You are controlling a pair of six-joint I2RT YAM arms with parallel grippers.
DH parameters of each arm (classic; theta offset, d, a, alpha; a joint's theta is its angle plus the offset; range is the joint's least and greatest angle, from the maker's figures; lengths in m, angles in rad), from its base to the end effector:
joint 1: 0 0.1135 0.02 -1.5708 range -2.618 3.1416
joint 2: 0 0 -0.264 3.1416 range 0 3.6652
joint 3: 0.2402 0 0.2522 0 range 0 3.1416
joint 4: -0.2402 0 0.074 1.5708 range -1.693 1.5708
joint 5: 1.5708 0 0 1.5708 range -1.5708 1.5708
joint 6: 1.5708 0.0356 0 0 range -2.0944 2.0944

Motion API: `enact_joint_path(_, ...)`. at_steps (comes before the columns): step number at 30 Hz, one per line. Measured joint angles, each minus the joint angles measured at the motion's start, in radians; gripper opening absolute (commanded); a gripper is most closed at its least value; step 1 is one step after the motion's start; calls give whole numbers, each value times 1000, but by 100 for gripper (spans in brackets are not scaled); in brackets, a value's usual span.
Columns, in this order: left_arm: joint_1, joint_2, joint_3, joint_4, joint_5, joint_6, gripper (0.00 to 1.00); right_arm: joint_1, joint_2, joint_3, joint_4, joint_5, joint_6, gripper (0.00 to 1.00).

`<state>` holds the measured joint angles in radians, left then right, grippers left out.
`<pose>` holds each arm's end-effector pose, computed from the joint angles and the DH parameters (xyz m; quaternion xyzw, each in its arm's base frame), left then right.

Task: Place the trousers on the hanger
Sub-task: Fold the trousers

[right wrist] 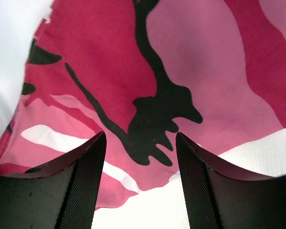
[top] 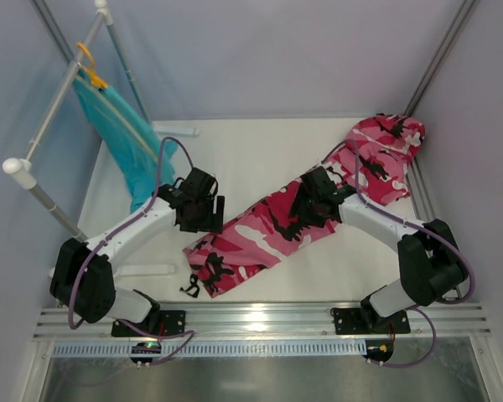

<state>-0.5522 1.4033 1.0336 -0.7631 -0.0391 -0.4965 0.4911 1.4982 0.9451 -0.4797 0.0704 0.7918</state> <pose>0.2328 -0.1418 0.2420 0.0229 0.9757 -0.0922 0.1976 0.2630 0.1378 0.2051 0.1536 0.9512 0.1317 0.2331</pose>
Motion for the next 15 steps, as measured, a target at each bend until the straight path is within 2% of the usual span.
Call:
enact_joint_path(7,0,135,-6,-3,-34,11,63,2,0,-134,48,82,30,58)
enact_joint_path(9,0,183,15,-27,-79,11,58,-3,21,-130,47,105,26,57)
enact_joint_path(15,13,282,155,-108,-253,7,54,-9,37,-113,56,141,-7,55)
